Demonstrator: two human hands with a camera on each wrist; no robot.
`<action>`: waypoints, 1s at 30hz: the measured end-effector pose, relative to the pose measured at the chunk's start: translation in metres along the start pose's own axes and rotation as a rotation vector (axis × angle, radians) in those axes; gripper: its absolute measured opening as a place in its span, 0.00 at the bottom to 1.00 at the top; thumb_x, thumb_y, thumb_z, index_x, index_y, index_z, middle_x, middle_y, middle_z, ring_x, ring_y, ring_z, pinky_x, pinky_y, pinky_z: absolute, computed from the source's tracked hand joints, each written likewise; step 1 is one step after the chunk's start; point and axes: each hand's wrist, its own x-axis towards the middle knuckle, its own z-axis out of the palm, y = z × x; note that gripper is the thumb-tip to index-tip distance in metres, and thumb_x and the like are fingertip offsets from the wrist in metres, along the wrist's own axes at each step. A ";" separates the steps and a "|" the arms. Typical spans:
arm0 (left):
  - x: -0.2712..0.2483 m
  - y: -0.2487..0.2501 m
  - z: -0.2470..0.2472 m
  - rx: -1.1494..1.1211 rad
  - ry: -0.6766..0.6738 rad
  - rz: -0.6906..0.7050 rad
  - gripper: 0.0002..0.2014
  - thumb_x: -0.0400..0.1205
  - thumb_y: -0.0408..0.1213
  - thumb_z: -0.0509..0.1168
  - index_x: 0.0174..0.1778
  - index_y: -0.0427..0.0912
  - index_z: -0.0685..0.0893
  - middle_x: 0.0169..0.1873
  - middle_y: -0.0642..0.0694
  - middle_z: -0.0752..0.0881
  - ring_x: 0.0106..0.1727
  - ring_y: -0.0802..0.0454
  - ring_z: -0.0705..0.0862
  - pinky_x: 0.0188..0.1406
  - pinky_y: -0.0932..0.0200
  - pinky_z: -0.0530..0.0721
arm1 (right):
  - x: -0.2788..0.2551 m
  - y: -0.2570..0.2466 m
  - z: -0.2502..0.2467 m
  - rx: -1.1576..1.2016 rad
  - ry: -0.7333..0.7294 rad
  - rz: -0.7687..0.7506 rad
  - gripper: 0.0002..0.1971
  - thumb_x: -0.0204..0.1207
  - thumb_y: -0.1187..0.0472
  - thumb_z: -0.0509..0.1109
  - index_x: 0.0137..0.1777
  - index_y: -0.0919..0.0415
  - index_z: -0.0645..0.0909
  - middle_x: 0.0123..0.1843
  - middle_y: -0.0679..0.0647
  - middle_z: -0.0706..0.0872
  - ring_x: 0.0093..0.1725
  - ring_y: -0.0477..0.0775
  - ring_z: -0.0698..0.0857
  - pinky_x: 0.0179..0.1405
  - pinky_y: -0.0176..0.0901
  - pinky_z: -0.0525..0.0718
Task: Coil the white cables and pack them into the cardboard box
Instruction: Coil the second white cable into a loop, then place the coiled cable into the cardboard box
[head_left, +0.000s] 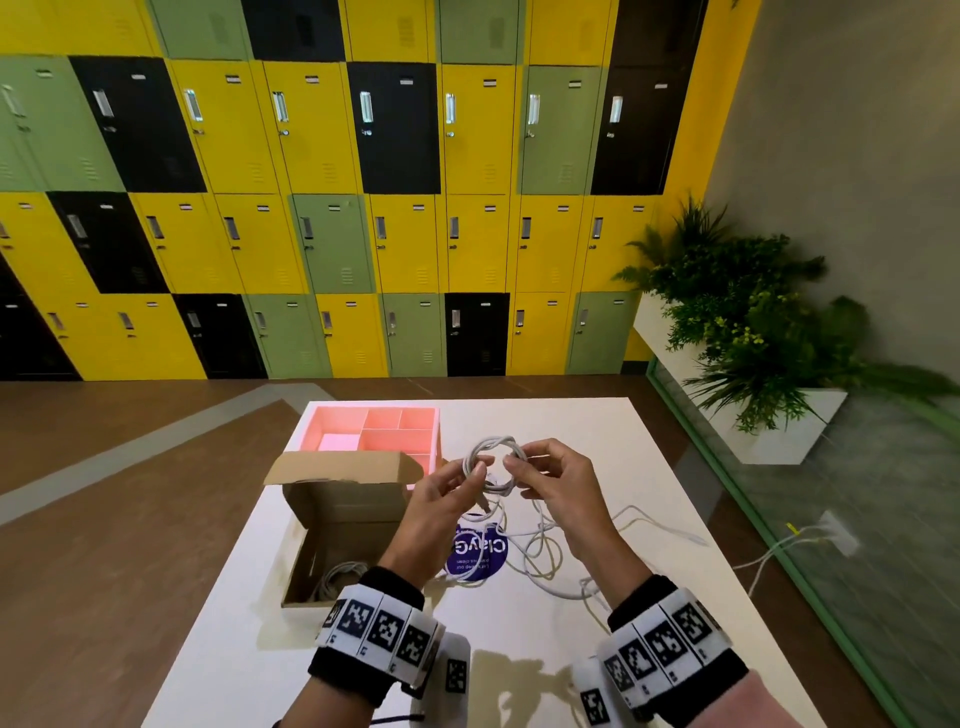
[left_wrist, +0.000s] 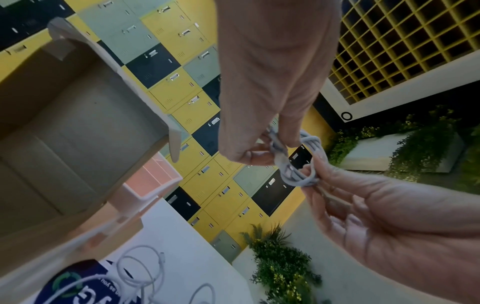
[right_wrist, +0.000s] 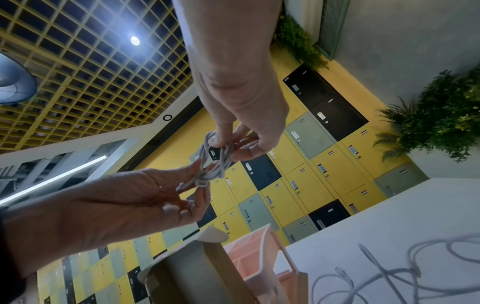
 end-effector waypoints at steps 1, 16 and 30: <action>-0.001 -0.001 -0.002 -0.013 0.005 0.000 0.16 0.74 0.46 0.66 0.55 0.47 0.88 0.48 0.45 0.91 0.60 0.38 0.84 0.66 0.35 0.79 | 0.000 0.003 0.001 -0.001 0.001 0.009 0.10 0.72 0.60 0.77 0.50 0.63 0.84 0.42 0.57 0.90 0.38 0.47 0.89 0.36 0.35 0.87; -0.016 -0.034 -0.072 0.280 0.167 -0.010 0.09 0.80 0.33 0.67 0.55 0.39 0.86 0.46 0.43 0.90 0.46 0.52 0.90 0.48 0.58 0.88 | -0.011 0.060 0.055 -0.257 -0.215 0.152 0.09 0.73 0.59 0.76 0.52 0.61 0.85 0.45 0.50 0.88 0.45 0.47 0.87 0.44 0.32 0.86; -0.006 -0.093 -0.149 0.615 0.442 -0.162 0.09 0.81 0.37 0.69 0.53 0.39 0.89 0.42 0.47 0.91 0.45 0.52 0.88 0.50 0.53 0.88 | 0.001 0.099 0.127 -0.464 -0.433 0.202 0.06 0.78 0.60 0.71 0.54 0.55 0.81 0.47 0.45 0.83 0.44 0.37 0.82 0.36 0.25 0.78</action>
